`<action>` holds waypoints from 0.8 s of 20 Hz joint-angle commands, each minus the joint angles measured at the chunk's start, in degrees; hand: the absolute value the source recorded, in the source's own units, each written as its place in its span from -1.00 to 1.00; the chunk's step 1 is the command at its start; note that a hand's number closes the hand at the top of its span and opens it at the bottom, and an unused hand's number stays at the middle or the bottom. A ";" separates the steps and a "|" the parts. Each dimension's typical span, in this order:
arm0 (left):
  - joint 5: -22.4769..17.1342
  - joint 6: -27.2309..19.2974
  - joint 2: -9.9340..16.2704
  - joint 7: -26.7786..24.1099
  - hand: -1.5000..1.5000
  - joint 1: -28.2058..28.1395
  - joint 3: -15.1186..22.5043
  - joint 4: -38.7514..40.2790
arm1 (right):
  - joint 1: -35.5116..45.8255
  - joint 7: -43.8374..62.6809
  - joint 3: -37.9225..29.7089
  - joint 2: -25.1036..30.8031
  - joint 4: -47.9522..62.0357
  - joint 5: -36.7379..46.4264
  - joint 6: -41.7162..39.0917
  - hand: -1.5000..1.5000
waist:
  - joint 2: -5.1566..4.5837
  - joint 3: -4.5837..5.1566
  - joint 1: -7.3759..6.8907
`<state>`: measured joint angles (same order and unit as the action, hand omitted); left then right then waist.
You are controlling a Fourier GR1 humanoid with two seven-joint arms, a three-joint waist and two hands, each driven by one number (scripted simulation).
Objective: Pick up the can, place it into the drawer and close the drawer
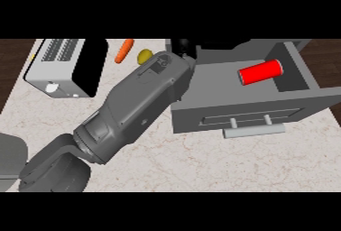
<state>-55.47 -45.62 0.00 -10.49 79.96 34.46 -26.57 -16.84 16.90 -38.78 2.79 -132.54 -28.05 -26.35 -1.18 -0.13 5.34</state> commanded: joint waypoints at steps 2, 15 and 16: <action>-2.16 0.81 0.00 -2.09 -1.00 -1.08 -0.16 -1.48 | 1.07 -4.84 -0.56 2.07 -6.17 9.68 -2.87 -1.00 | 0.05 0.08 -0.56; -4.49 -0.12 0.00 -3.65 -1.00 5.26 -0.59 -0.28 | 12.13 -11.82 11.22 4.33 -4.39 34.74 -3.30 -1.00 | 0.35 0.06 -3.39; -5.04 -2.16 0.00 -5.53 -1.00 1.56 1.15 -3.13 | 12.08 -14.16 13.84 2.66 -3.79 38.62 -3.13 -1.00 | 0.44 0.04 -3.45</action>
<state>-59.57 -45.91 0.00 -16.32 81.69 34.77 -28.07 -6.54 5.85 -28.98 5.87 -137.33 1.64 -29.64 -1.05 -0.06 2.55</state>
